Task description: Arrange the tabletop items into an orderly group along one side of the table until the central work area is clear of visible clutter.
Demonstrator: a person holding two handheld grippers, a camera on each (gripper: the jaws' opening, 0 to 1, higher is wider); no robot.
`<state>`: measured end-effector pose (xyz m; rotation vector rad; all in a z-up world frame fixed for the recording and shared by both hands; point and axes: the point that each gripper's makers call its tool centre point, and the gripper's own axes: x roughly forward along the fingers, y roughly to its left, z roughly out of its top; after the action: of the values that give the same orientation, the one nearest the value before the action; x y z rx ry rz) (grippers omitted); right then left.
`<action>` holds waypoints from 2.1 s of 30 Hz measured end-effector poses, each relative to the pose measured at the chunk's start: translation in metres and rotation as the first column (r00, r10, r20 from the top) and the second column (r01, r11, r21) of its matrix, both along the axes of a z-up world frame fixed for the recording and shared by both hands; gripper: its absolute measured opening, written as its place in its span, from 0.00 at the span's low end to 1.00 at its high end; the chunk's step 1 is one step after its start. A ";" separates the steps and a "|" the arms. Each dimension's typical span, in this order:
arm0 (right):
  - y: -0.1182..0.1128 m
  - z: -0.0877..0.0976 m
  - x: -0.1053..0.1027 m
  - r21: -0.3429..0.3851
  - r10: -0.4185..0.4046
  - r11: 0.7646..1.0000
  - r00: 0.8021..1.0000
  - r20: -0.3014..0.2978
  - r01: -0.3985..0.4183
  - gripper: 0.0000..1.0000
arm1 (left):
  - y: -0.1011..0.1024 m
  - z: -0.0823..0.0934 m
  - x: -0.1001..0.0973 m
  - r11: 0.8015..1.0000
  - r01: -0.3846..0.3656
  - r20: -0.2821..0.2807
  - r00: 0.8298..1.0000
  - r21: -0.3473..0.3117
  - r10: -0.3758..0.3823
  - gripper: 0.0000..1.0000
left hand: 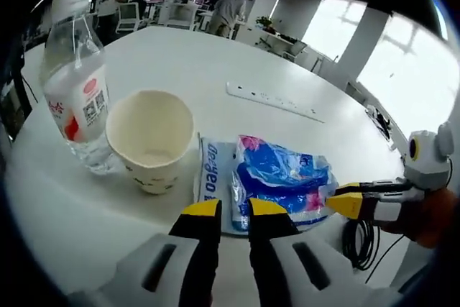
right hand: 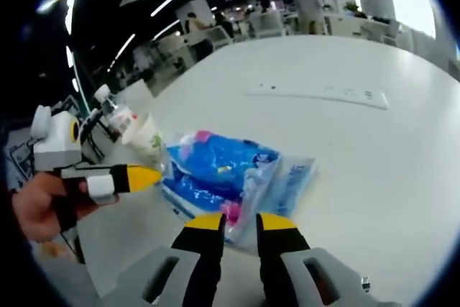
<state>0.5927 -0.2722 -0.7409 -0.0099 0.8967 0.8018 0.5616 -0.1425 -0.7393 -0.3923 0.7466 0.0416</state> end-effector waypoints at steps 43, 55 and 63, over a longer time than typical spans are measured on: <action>-0.075 0.026 0.010 0.022 -0.101 0.995 0.994 0.051 0.100 0.00 | -0.082 0.038 0.019 0.992 0.119 0.044 0.992 -0.038 -0.117 0.00; -0.159 0.019 0.009 0.009 -0.209 0.978 0.977 0.041 0.209 0.00 | -0.160 0.033 0.035 0.973 0.224 0.046 0.974 -0.058 -0.221 0.00; -0.195 0.017 0.014 0.002 -0.240 0.971 0.970 0.043 0.240 0.00 | -0.196 0.030 0.044 0.964 0.257 0.047 0.966 -0.065 -0.254 0.00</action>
<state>0.6063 -0.4670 -0.7238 0.0770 0.8401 0.5716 0.6054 -0.3383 -0.7097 -0.3600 0.7572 -0.2350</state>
